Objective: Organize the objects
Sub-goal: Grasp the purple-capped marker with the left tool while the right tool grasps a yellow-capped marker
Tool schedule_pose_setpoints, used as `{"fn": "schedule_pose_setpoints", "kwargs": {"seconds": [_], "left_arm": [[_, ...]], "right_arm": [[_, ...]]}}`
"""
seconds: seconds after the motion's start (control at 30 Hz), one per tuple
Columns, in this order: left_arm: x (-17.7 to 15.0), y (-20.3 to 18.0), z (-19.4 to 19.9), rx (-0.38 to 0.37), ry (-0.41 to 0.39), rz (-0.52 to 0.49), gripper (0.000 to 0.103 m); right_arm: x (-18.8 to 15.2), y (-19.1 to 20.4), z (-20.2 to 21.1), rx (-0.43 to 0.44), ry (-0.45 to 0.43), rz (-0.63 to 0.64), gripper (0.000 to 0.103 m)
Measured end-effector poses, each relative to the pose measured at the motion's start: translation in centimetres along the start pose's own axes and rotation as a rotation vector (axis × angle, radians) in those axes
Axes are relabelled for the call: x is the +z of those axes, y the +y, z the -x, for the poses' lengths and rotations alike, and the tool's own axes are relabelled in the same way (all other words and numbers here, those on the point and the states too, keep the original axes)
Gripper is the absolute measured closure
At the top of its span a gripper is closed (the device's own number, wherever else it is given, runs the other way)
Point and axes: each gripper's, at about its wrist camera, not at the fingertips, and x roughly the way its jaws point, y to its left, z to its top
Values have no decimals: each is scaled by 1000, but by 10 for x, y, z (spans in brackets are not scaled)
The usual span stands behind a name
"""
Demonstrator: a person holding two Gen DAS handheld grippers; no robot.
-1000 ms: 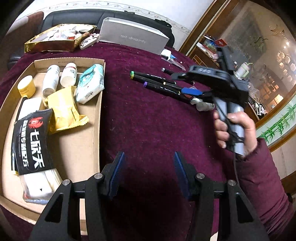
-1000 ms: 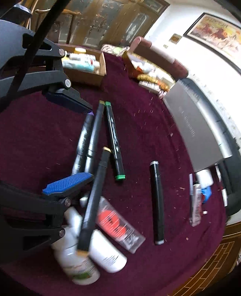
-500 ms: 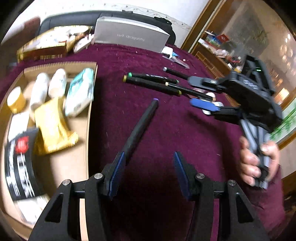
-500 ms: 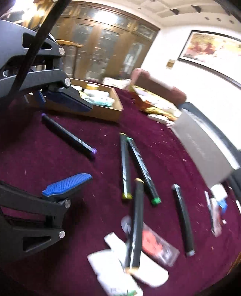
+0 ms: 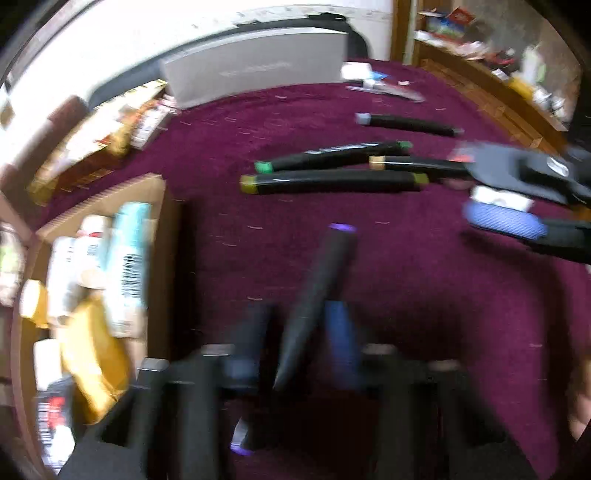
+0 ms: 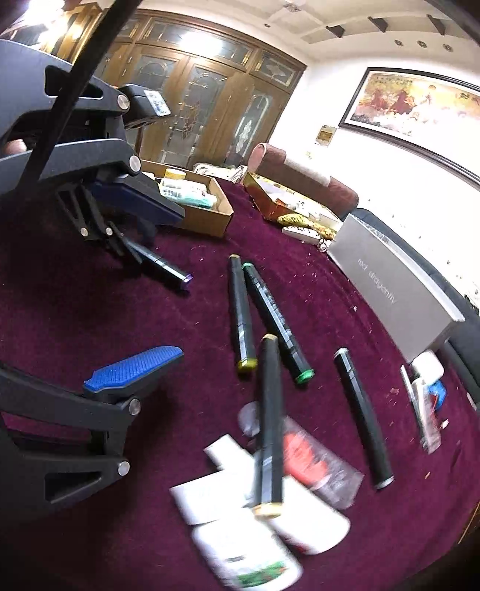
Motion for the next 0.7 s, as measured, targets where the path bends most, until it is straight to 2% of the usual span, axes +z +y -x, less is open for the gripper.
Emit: {"fn": "schedule_pose_setpoints", "kwargs": {"seconds": [0.1, 0.17, 0.27, 0.4, 0.5, 0.63, 0.7], "left_arm": [[-10, 2, 9, -62, 7, 17, 92], [-18, 13, 18, -140, 28, 76, 92], [-32, 23, 31, -203, 40, 133, 92], [-47, 26, 35, -257, 54, 170, 92], [-48, 26, 36, -254, 40, 166, 92], [-51, 23, 36, -243, 21, 165, 92], [-52, 19, 38, -221, 0, 167, 92]], "right_arm": [[13, 14, -10, -21, 18, 47, 35], [22, 25, -24, -52, 41, 96, 35], [33, 39, -47, -104, 93, 188, 35], [40, 52, -83, -258, 153, 320, 35], [39, 63, -101, -380, 156, 449, 35], [34, 69, -122, -478, 211, 540, 38], [30, 69, -132, -528, 232, 579, 48]]}}
